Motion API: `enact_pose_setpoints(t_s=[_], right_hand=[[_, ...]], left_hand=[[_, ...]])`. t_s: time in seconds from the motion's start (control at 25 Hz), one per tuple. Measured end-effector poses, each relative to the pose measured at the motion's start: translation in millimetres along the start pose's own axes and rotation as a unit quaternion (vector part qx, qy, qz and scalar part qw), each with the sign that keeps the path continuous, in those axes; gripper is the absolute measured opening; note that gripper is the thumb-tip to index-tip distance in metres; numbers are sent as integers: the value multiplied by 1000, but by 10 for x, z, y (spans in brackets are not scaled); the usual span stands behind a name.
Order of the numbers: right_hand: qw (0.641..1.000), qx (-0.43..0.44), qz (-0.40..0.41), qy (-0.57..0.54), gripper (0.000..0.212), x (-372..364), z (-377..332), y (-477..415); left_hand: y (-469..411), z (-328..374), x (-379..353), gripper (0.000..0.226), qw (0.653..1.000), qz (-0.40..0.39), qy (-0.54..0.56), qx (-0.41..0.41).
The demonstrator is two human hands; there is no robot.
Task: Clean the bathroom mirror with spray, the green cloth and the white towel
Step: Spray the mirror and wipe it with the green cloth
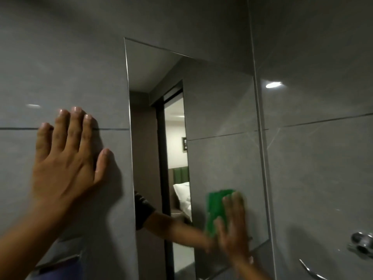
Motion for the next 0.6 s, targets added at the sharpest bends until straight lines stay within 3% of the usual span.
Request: enact_pose_setpoints(t_s=[0.12,0.2,0.24,0.32,0.4,0.44,0.48,0.52,0.6], right_hand=[[970,-209,104,-66,62,87,597,-316],[967,-211,121,-71,68,58,231,-746],[979,-153,118,-68,69,56,-124,-942],[993,83,70,-51,69,102,-926,-1239],[955,291,2,-48,70,156,-1399,-1652],[941,335,0,-36,69,221,-1430,-1958],[945,327,19,-27,69,269,-1311,-2262],[963,266,46,-22,69,298,-1054,-2549],[994,20,100,-37,75,394,-259,-2844]], left_hand=[[24,28,57,82,1000,16,-11,-3],[15,34,72,81,1000,21,-8,-2],[13,32,74,81,1000,23,-8,-3],[19,37,56,81,1000,28,-1,-1],[31,38,37,81,1000,31,0,3],[32,40,34,81,999,32,3,3],[28,41,37,81,999,34,10,1],[17,35,50,81,999,38,14,-2],[12,25,85,80,999,51,17,-6]])
Point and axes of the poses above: each hand's wrist, its own y-axis away from the middle knuckle, its own x-axis out of the back of the hand, z = x × y, the point moved 2 cm from there along -y, towards the middle knuckle, and after that the axes turned 12 degrees about x, right-handed, at the moved point
